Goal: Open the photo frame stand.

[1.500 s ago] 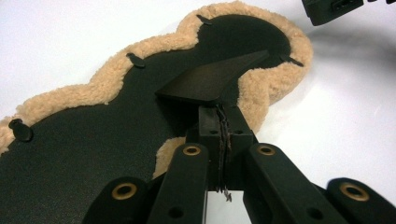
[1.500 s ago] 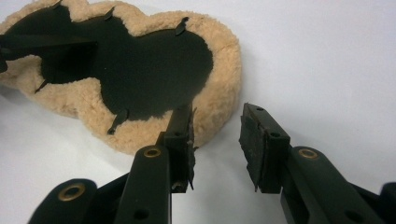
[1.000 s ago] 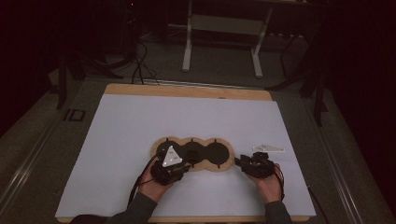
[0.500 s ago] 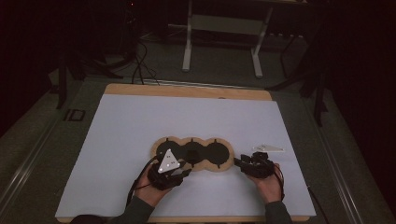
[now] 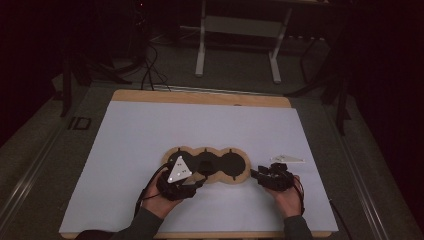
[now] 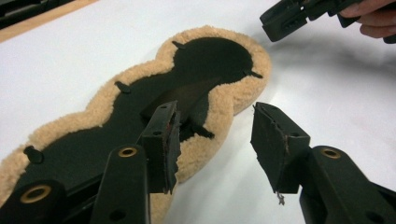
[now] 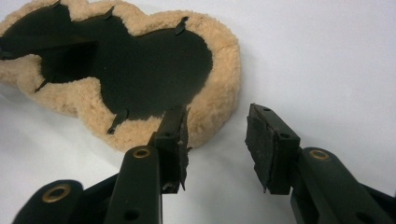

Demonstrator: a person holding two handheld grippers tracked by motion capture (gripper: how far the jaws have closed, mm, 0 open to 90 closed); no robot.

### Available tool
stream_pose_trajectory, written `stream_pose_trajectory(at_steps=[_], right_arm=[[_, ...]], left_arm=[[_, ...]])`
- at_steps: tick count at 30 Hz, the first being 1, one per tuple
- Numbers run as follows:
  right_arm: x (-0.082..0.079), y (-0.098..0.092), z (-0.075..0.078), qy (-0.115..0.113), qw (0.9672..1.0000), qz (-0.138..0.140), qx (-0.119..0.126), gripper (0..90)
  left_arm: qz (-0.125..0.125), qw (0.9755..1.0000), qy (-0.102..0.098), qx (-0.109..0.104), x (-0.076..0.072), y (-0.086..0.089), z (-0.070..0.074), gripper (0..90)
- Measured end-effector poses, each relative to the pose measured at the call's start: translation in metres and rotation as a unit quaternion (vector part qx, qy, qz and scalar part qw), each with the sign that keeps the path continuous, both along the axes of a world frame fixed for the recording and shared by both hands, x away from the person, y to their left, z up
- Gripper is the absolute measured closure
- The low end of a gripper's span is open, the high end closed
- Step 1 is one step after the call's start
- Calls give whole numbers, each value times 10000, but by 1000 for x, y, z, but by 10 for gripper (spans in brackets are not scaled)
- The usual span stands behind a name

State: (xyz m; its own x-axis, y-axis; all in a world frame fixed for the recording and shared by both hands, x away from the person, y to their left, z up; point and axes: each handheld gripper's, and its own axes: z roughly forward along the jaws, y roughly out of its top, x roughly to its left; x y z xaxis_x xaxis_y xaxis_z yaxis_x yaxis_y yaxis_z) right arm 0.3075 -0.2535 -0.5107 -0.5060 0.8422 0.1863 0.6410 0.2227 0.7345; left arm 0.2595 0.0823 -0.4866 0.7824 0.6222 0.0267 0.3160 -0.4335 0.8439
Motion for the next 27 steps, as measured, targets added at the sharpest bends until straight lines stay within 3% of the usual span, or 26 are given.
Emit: stream_pose_trajectory(at_steps=[7,14,26,27], right_arm=[[0,-1,-1,10,10000,-19,-9,578],[0,-2,-1,14,10000,-34,18,575],[0,-4,0,6,10000,-61,42,573],[0,-4,0,4,10000,-55,40,573]], left_arm=[[-48,10000,-57,9,5,-2,8,514],[-5,9997,-153,207,22,-7,16,465],[-228,9981,-125,567,33,-24,2,439],[-222,9967,-105,773,37,-30,-4,450]])
